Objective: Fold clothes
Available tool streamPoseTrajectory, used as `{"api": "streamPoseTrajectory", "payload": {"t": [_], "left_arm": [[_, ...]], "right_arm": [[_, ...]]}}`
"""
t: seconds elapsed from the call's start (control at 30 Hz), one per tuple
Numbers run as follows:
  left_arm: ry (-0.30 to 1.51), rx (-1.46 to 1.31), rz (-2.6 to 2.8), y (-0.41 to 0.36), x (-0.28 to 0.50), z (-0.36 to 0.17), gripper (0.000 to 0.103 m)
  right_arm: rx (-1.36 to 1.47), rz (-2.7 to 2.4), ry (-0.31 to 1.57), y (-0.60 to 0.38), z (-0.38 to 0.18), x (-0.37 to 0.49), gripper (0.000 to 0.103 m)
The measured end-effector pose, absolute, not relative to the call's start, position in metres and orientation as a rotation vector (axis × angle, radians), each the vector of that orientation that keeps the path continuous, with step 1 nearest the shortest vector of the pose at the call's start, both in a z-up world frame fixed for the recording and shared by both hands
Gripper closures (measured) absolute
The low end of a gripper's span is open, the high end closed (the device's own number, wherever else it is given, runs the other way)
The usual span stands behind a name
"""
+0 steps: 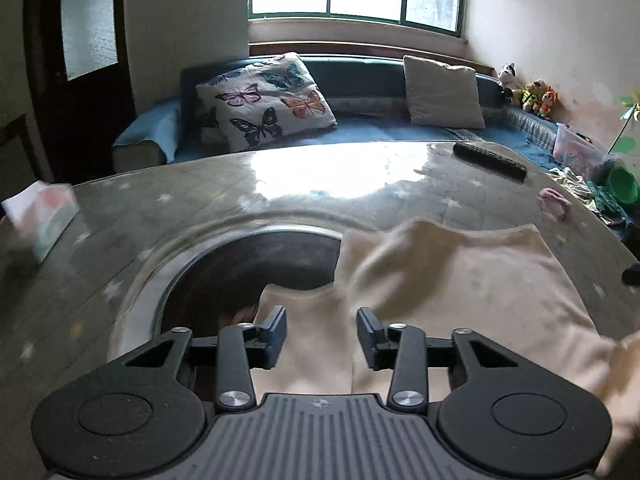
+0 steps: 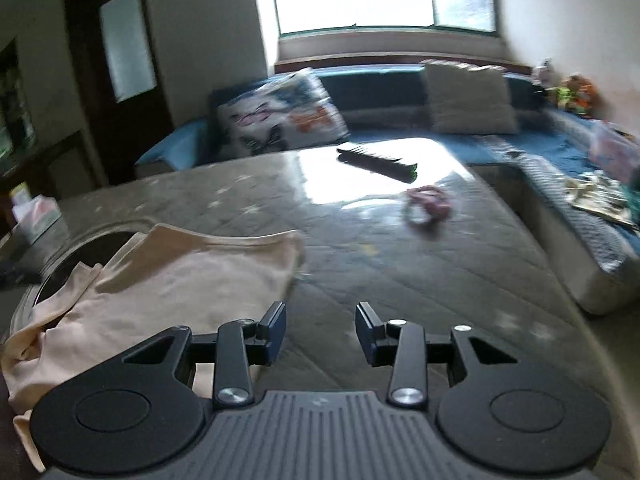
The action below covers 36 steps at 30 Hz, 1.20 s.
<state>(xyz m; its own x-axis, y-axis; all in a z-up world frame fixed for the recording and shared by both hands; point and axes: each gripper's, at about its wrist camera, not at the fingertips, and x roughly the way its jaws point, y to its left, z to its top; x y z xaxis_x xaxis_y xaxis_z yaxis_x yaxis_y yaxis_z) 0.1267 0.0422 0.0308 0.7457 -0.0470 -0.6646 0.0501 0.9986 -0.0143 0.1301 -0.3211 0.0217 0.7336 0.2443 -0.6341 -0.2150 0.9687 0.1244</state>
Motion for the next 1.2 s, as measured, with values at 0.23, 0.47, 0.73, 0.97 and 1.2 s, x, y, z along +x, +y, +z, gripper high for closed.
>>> {"api": "streamPoseTrajectory", "payload": {"t": [0.23,0.47,0.73,0.97,1.2], "left_arm": [[0.779,0.019,-0.078,0.029,0.198,0.010,0.062],[0.841,0.018,-0.085,0.031,0.231,-0.014,0.065],[0.806,-0.003,-0.135,0.034,0.235,-0.016,0.100],[0.750,0.014,-0.050,0.044,0.241,-0.008,0.101],[0.784,0.019,-0.021,0.049,0.247,-0.016,0.095]], "right_arm": [[0.045,0.343,0.786,-0.287,0.000,0.194,0.065],[0.026,0.340,0.848,-0.272,-0.022,0.240,0.066],[0.030,0.328,0.854,-0.268,-0.025,0.256,0.096],[-0.027,0.312,0.815,-0.255,-0.019,0.270,0.099],[-0.074,0.310,0.810,-0.240,-0.018,0.284,0.093]]}}
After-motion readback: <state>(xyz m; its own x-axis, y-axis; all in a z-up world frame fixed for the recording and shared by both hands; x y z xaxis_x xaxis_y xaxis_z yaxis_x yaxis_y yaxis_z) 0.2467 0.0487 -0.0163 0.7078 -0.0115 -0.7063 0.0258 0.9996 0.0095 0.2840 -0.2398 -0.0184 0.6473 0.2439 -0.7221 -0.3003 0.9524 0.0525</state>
